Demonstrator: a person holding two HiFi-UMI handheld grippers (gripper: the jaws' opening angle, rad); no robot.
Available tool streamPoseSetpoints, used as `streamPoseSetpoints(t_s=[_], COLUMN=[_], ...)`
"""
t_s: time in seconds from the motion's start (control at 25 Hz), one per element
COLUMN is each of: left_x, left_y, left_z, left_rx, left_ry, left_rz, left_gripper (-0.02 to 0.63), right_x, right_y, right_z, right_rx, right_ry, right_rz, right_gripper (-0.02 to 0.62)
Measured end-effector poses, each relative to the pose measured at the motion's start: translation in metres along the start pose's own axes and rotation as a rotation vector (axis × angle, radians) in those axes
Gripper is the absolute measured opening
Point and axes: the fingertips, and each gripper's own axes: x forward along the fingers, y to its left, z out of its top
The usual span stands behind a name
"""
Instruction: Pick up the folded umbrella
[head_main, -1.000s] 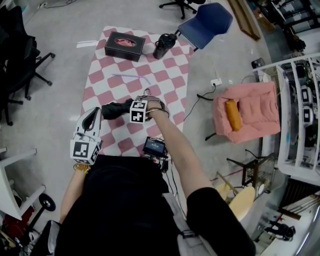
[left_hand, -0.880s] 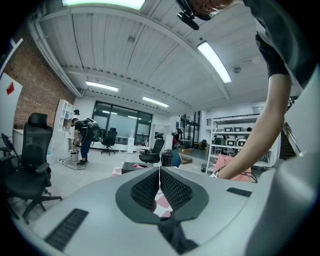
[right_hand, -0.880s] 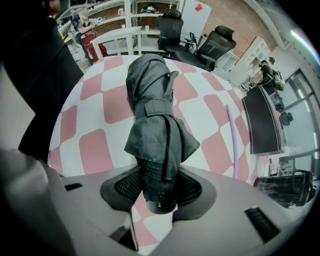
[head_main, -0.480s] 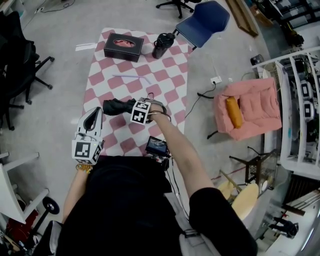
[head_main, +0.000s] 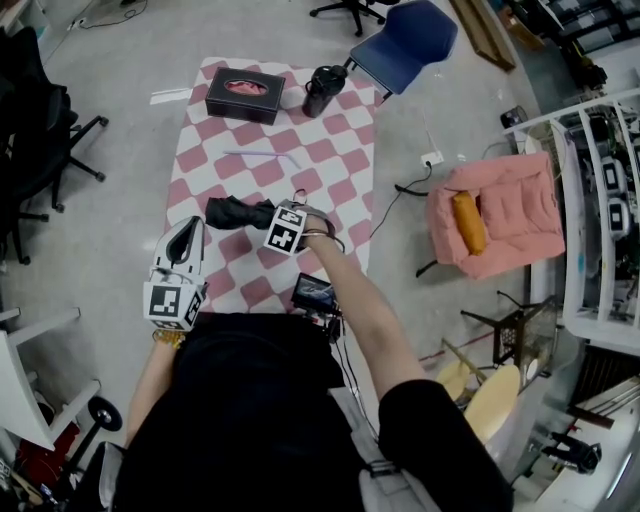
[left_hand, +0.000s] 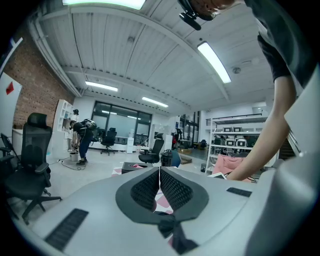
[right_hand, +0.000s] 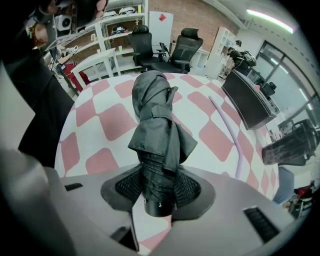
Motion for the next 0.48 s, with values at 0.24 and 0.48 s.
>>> streamPoseSetpoints(t_s=[0.24,0.48], left_x=[0.003,0.006], left_y=[-0.004,-0.007], left_z=[0.000,0.001], left_rx=[0.005,0.004], left_ry=[0.003,0.005], left_rz=[-0.012,-0.024], left_gripper=[0.016,0.017], right_x=[-0.006,-0.015], right_y=[0.003,-0.001], right_z=[-0.005,-0.003], right_rx=[0.039,0.119], right_ry=[-0.026,-0.077], right_rz=[0.005,-0.017], right_gripper=[0.166,0.166])
